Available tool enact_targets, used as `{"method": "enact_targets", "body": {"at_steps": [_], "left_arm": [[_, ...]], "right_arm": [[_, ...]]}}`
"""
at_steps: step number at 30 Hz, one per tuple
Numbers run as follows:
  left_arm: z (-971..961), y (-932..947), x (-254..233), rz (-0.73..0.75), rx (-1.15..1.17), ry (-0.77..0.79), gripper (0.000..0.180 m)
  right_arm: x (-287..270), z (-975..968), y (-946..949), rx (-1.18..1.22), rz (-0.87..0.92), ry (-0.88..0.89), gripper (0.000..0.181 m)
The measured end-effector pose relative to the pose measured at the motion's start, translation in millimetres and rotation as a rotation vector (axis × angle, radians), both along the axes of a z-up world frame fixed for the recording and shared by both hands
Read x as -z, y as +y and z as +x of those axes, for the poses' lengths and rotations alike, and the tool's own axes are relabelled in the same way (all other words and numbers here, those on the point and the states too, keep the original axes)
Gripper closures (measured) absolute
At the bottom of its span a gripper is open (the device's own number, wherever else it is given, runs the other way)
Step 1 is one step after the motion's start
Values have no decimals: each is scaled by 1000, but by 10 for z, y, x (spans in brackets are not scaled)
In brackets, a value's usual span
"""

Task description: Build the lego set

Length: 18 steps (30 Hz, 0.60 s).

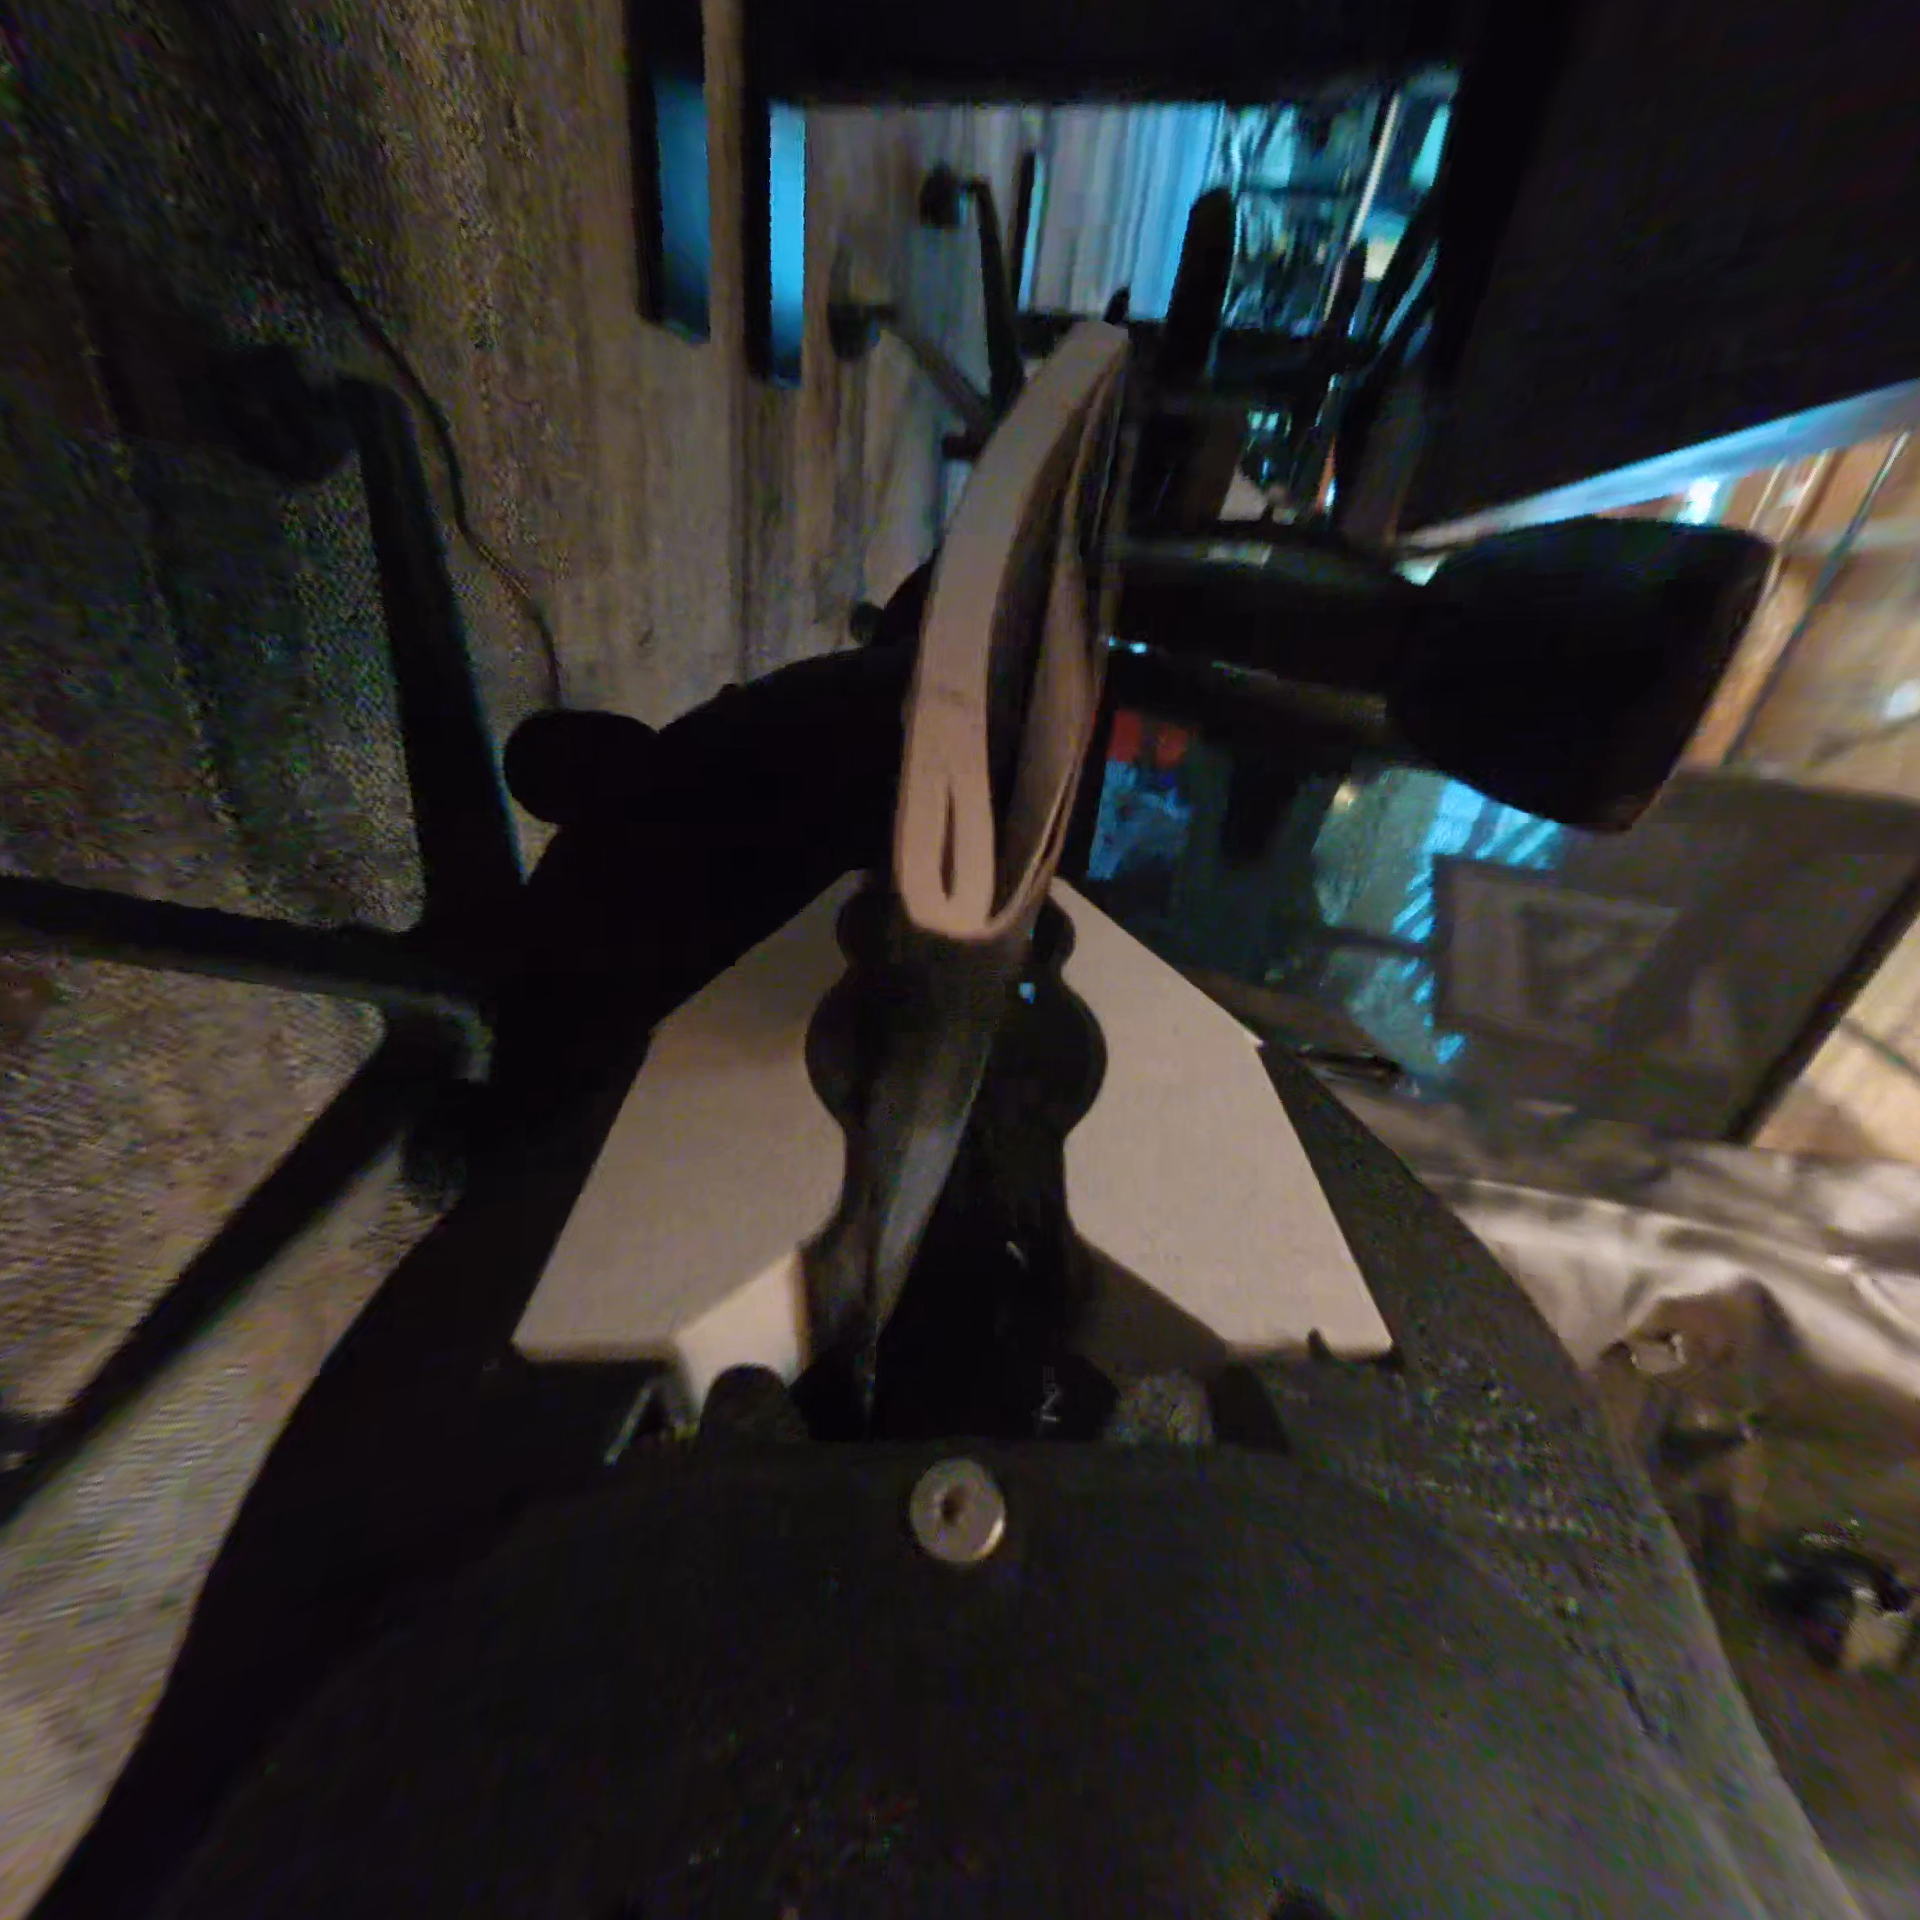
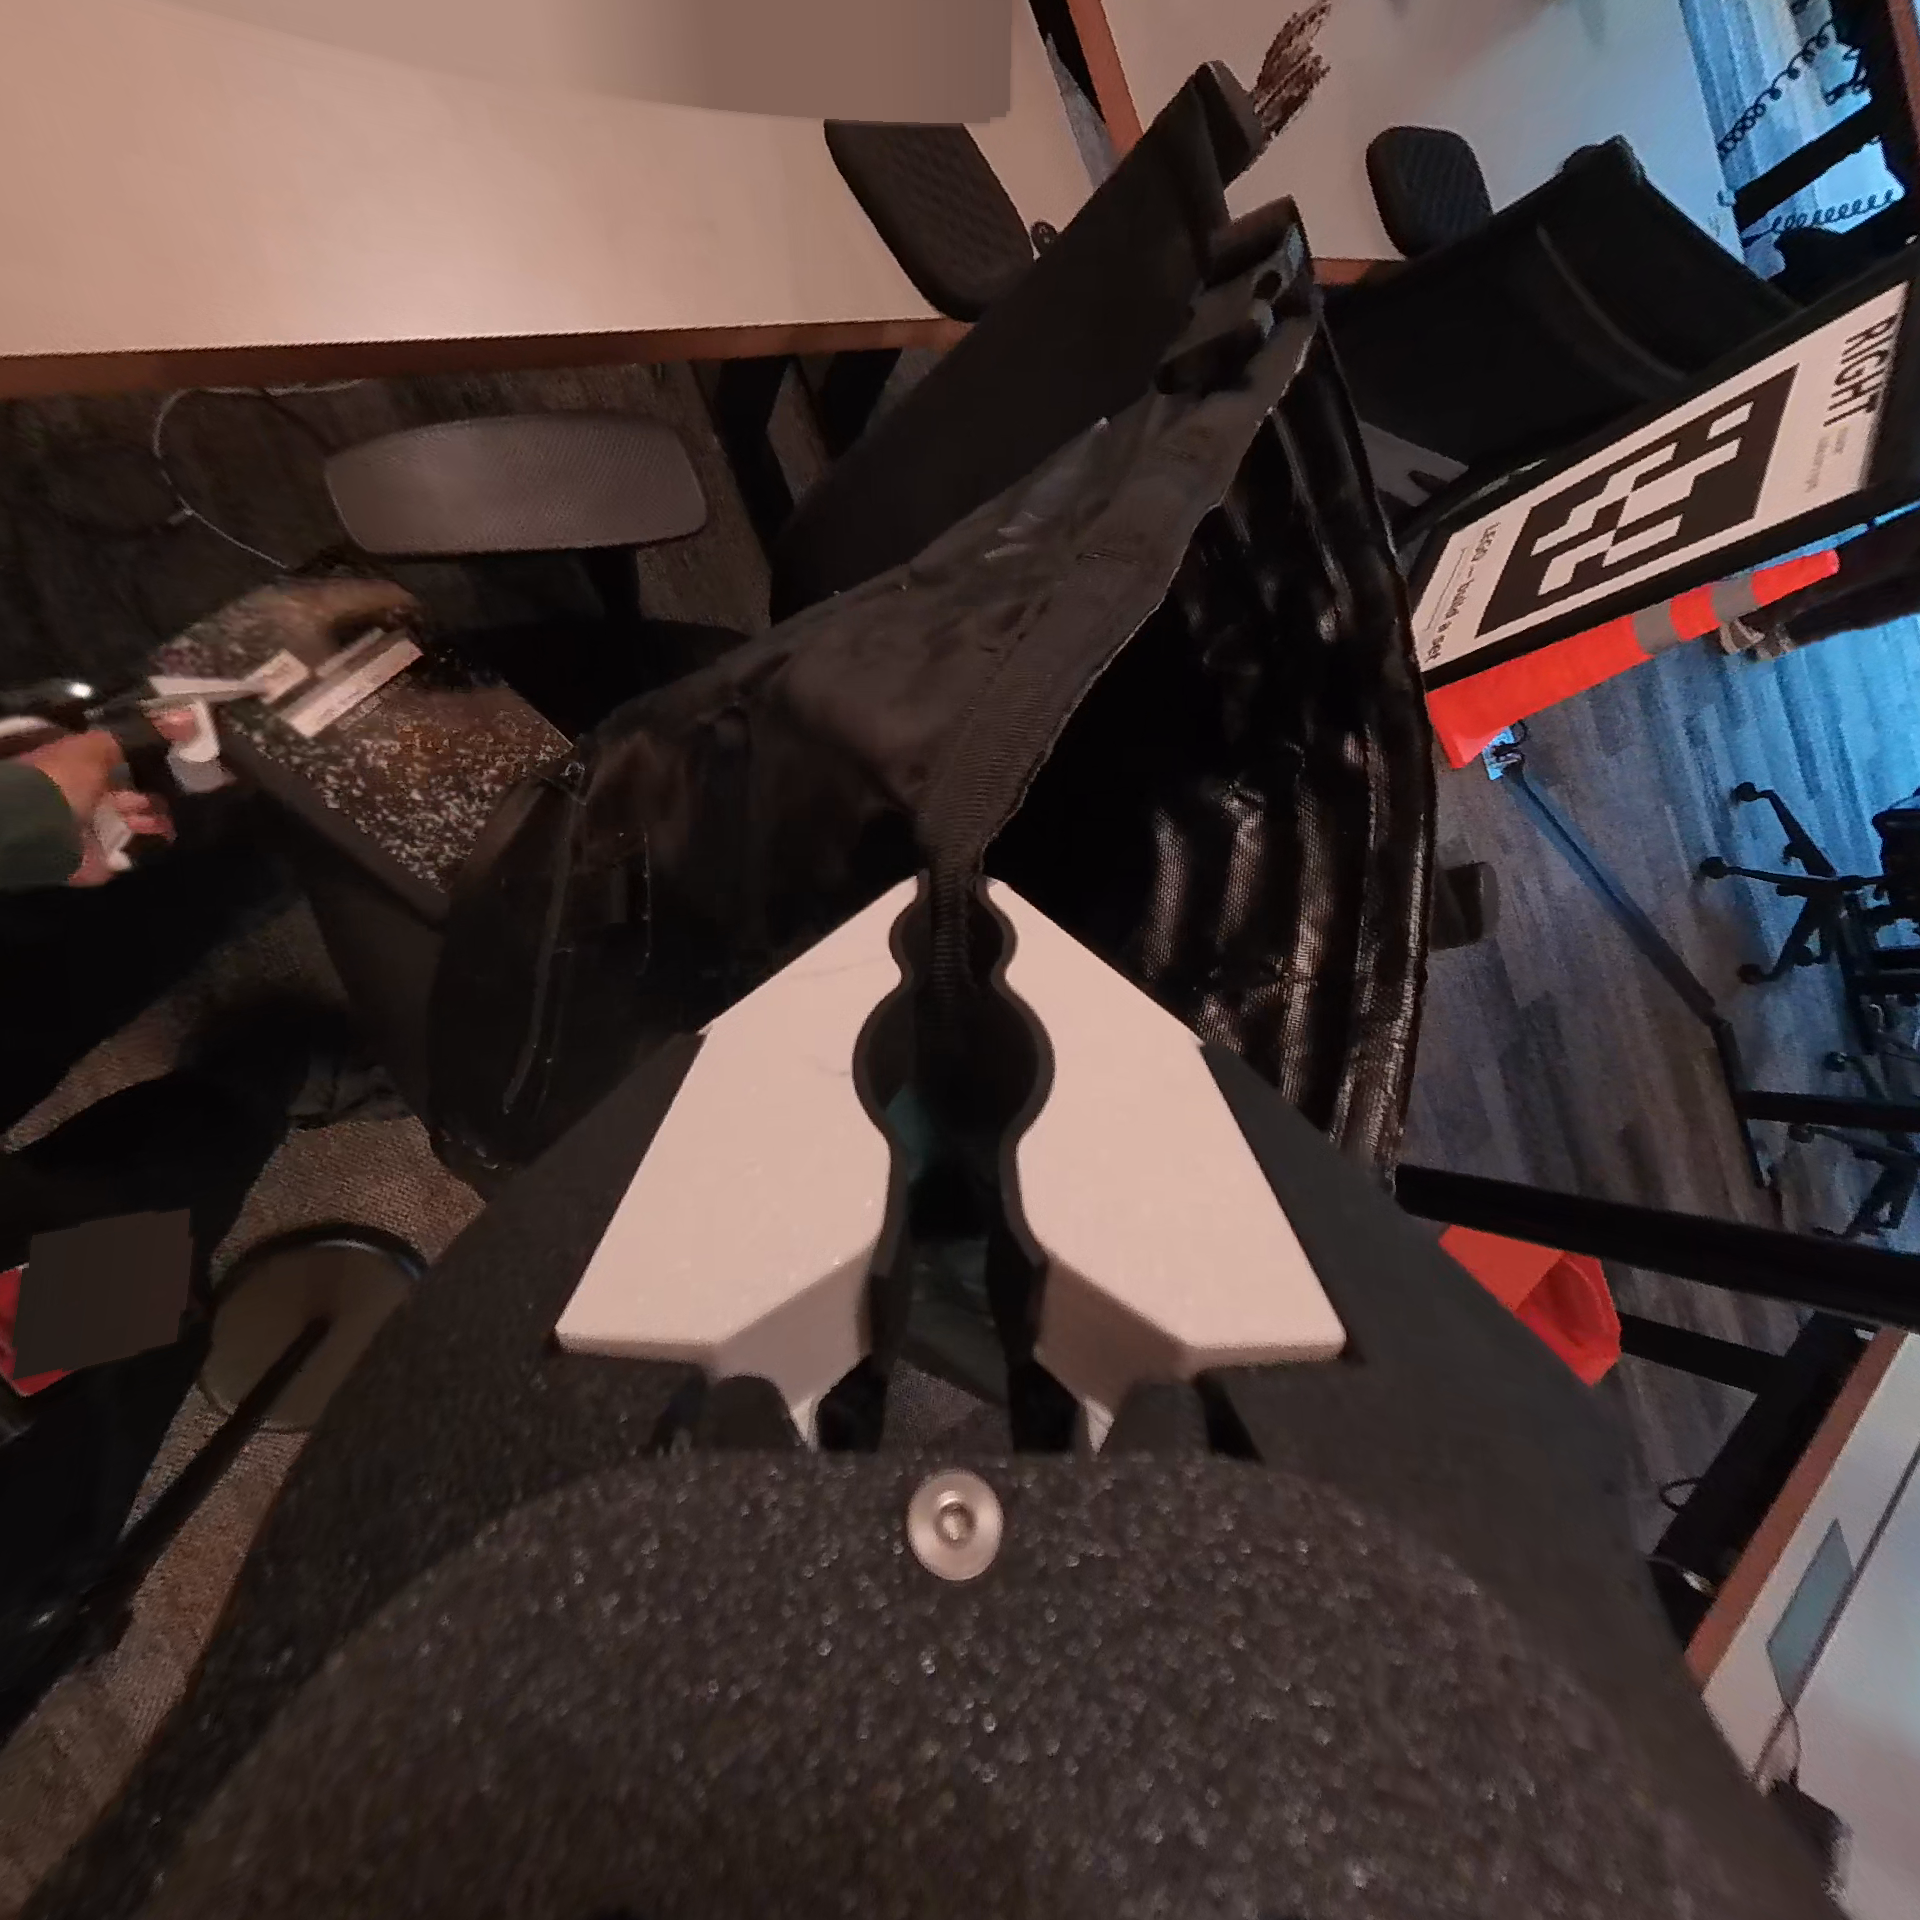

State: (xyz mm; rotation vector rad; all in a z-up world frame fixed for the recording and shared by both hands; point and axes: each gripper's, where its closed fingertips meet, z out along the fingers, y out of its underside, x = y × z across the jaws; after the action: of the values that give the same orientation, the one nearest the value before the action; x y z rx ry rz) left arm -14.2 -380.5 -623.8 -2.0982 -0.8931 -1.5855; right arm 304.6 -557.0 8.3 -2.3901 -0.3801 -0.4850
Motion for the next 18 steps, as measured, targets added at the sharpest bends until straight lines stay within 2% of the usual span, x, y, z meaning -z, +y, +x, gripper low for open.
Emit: {"method": "enact_targets", "body": {"at_steps": [1, 4, 8, 9, 11, 13, 16, 17, 18], "left_arm": [[9, -73, -3, -14, -41, -22, 142], [167, -364, -1, -69, -129, -69, 119], [591, -613, 17, -99, -150, -70, 115], [628, -584, 37, -90, -159, -64, 116], [687, -524, 106, -65, -147, -75, 132], [756, -441, 108, -32, -142, -108, 132], [950, -204, 22, 33, -82, -73, 133], [999, -104, 45, 38, -73, -63, 135], [1041, -8, 88, 35, -69, -49, 145]], "right_arm": [[3, 12, 10, 6, 2, 0, 176], [10, 33, 47, 15, 0, 2, 176], [22, 57, 100, 21, 4, -2, 176], [25, 63, 100, 21, -3, -5, 176], [28, 72, 83, 16, -24, -13, 176], [33, 88, 74, 17, -25, -7, 176], [46, 123, 77, 19, -20, -7, 176], [50, 132, 73, 19, -19, -7, 176], [53, 141, 65, 17, -18, -7, 176]]}}
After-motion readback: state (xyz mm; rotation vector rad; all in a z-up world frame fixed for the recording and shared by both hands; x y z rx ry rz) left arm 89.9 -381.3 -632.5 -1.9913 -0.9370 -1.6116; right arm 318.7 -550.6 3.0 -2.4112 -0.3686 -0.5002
